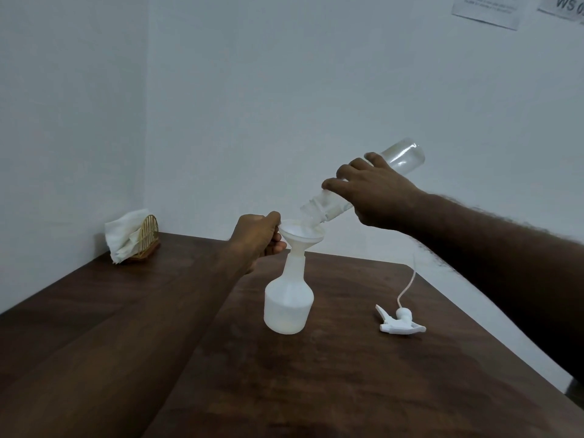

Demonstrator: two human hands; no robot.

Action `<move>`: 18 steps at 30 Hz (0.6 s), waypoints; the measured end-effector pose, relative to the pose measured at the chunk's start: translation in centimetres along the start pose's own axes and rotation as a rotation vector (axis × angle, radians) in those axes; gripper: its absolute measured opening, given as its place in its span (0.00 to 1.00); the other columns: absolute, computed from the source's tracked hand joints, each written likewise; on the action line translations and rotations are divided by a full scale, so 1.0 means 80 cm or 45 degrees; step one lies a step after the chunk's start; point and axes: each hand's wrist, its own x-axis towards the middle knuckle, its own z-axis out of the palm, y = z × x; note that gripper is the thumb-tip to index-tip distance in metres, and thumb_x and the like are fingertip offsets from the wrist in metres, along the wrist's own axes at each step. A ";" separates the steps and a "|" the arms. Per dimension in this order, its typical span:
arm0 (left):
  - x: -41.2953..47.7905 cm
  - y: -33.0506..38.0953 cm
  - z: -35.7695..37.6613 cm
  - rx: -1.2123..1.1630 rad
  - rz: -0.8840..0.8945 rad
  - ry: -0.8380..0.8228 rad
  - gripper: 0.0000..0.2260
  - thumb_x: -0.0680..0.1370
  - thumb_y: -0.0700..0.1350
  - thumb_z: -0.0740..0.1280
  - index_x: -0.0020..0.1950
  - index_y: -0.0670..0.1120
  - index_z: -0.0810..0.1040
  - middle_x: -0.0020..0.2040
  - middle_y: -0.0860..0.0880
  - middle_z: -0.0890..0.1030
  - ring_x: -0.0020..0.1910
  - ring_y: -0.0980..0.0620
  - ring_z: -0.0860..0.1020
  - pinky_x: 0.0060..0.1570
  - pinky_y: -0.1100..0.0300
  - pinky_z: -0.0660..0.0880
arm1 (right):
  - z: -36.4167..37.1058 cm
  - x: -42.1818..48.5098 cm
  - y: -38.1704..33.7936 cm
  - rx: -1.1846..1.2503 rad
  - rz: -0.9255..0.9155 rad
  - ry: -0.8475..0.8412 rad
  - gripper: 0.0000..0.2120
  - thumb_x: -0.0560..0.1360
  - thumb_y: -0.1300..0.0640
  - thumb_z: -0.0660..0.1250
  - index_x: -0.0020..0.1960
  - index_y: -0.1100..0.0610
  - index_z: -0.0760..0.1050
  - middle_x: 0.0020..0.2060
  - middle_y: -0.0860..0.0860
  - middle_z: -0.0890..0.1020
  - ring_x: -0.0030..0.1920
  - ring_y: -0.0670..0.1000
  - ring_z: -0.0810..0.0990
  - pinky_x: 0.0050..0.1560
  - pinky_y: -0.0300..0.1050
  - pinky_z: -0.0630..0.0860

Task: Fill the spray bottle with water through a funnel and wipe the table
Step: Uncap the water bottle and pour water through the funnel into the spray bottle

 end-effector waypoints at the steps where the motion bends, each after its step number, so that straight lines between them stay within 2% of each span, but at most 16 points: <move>1: 0.000 0.000 0.000 0.003 0.002 0.000 0.08 0.75 0.41 0.63 0.38 0.40 0.74 0.31 0.45 0.74 0.27 0.49 0.76 0.31 0.61 0.77 | 0.002 -0.001 0.000 0.011 0.015 0.001 0.27 0.71 0.63 0.65 0.69 0.53 0.69 0.59 0.53 0.77 0.60 0.58 0.75 0.68 0.57 0.63; 7: -0.001 0.001 -0.001 0.010 0.003 -0.001 0.08 0.75 0.41 0.63 0.38 0.40 0.73 0.31 0.45 0.74 0.27 0.49 0.75 0.31 0.61 0.77 | 0.012 -0.006 0.000 0.021 0.056 -0.022 0.21 0.73 0.60 0.63 0.65 0.55 0.70 0.57 0.51 0.79 0.58 0.56 0.76 0.69 0.53 0.63; 13: -0.002 0.003 -0.001 0.019 0.001 -0.003 0.08 0.75 0.41 0.63 0.37 0.40 0.73 0.30 0.45 0.74 0.26 0.49 0.75 0.32 0.60 0.77 | 0.019 -0.012 0.003 0.012 -0.025 0.045 0.24 0.72 0.62 0.66 0.67 0.51 0.70 0.58 0.51 0.79 0.58 0.56 0.78 0.68 0.55 0.64; 18: -0.003 0.002 -0.002 0.036 -0.005 -0.007 0.08 0.75 0.40 0.62 0.37 0.39 0.74 0.31 0.45 0.75 0.28 0.49 0.76 0.32 0.61 0.77 | 0.023 -0.016 0.003 -0.026 -0.065 0.115 0.23 0.72 0.64 0.67 0.66 0.54 0.71 0.56 0.56 0.79 0.53 0.59 0.80 0.67 0.58 0.66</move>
